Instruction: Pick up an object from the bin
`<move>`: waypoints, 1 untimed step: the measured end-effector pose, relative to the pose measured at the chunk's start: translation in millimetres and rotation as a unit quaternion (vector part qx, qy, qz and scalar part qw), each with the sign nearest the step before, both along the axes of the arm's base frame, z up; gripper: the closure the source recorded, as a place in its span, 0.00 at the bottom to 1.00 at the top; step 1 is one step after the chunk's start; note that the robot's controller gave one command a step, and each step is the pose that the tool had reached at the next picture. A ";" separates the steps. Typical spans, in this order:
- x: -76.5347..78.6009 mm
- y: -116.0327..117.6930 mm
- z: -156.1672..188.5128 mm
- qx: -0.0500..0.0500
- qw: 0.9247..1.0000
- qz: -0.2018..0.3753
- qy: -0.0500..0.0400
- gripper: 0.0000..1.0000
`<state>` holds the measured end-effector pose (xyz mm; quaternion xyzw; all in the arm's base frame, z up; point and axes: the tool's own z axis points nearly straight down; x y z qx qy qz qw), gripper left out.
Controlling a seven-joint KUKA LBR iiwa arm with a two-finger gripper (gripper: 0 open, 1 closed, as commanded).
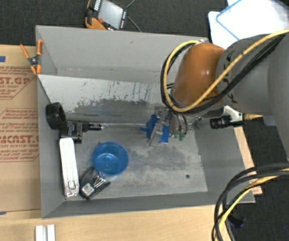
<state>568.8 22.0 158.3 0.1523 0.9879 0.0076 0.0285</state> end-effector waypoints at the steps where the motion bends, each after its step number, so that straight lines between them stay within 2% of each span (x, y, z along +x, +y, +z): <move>1: -8.5 49.4 14.1 -0.003 0.996 0.093 0.006 1.00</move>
Offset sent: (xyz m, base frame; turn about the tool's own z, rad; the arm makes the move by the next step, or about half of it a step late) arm -0.0143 0.0009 0.1077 -0.0551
